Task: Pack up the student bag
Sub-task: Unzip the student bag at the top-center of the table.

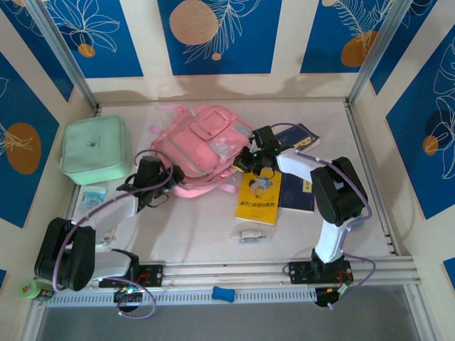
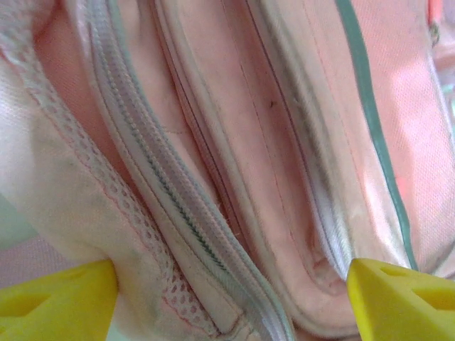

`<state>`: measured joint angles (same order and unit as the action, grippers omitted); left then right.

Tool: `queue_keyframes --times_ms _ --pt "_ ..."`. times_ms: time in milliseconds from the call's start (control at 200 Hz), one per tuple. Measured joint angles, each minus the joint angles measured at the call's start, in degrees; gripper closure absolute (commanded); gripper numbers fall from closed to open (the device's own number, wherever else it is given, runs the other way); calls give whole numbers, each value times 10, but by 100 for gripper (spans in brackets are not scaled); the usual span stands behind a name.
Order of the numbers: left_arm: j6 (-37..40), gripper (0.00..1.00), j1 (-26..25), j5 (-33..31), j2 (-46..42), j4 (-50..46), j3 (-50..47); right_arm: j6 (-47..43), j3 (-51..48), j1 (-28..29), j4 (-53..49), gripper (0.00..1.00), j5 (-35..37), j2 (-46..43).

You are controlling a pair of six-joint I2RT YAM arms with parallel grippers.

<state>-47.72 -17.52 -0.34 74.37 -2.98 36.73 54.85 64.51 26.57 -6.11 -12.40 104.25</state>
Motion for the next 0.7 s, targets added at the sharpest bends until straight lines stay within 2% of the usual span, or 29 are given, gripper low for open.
queue_keyframes --times_ms 145,280,405,495,590,700 --pt "43 15 21 -2 19 -13 41 53 -34 8 57 99 4 -15" --pt "73 9 29 -2 14 -43 62 109 -64 19 92 100 27 -34" --pt "94 8 30 -3 -21 -90 73 153 -75 32 114 100 50 -42" --pt "104 10 30 -2 -52 -129 88 177 -80 42 126 100 65 -44" --pt "103 14 15 2 -96 -151 89 196 -81 52 126 100 81 -44" --pt "94 19 -51 1 -148 -159 80 209 -81 61 132 100 91 -45"
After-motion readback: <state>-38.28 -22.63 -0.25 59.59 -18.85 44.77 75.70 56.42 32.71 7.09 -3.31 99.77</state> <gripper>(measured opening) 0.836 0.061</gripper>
